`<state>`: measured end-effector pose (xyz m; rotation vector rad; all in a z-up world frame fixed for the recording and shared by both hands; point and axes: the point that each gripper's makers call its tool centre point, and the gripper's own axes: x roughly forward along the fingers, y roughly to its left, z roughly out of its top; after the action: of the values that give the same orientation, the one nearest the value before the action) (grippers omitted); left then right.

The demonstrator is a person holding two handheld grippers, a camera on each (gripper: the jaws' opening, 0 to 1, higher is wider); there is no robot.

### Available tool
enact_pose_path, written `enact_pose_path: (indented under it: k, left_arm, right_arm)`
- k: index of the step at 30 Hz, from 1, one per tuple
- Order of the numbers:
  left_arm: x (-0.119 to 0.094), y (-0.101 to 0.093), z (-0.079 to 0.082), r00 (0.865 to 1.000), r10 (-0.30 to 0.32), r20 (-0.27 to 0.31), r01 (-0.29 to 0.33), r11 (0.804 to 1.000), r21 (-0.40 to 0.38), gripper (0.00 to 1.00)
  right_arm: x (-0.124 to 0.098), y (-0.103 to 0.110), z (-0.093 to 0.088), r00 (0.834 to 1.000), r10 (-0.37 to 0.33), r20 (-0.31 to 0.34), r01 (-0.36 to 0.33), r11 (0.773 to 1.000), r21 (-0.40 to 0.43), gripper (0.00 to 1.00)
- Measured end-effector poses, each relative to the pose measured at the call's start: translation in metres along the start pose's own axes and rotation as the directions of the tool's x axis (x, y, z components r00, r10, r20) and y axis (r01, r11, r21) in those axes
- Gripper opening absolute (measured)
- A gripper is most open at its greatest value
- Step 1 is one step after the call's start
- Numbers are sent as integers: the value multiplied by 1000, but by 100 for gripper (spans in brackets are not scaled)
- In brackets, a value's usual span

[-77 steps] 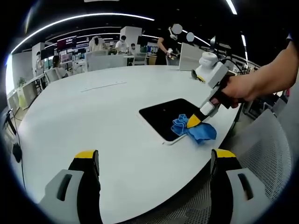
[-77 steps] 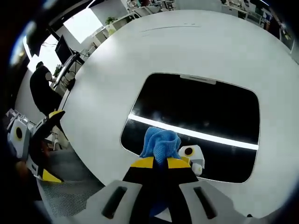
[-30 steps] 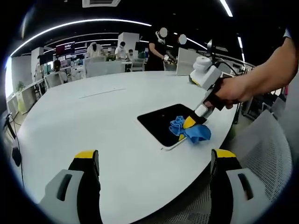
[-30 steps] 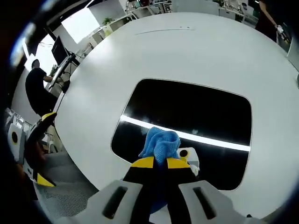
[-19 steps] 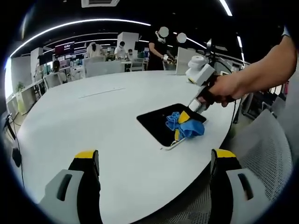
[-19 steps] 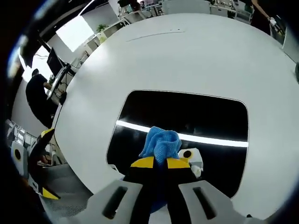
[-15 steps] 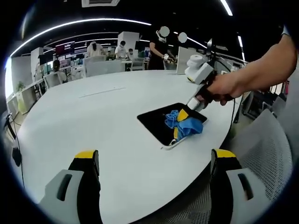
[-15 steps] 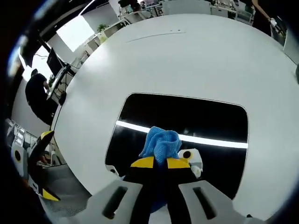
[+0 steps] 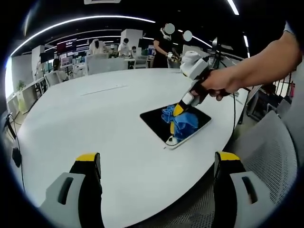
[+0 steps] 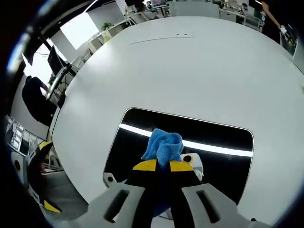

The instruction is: Wipe the mirror surface with the cleaning cloth until all visible marks leave the cleaned area.

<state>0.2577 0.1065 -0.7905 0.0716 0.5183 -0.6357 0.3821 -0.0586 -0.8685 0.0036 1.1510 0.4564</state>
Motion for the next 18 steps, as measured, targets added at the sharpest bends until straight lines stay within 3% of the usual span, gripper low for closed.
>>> enact_pose_path:
  k: [18]
  left_arm:
    - [1, 2, -2, 1000, 8, -16, -8, 1000, -2, 99]
  right_arm:
    - [14, -6, 38, 999, -31, 30, 33, 998, -54, 2]
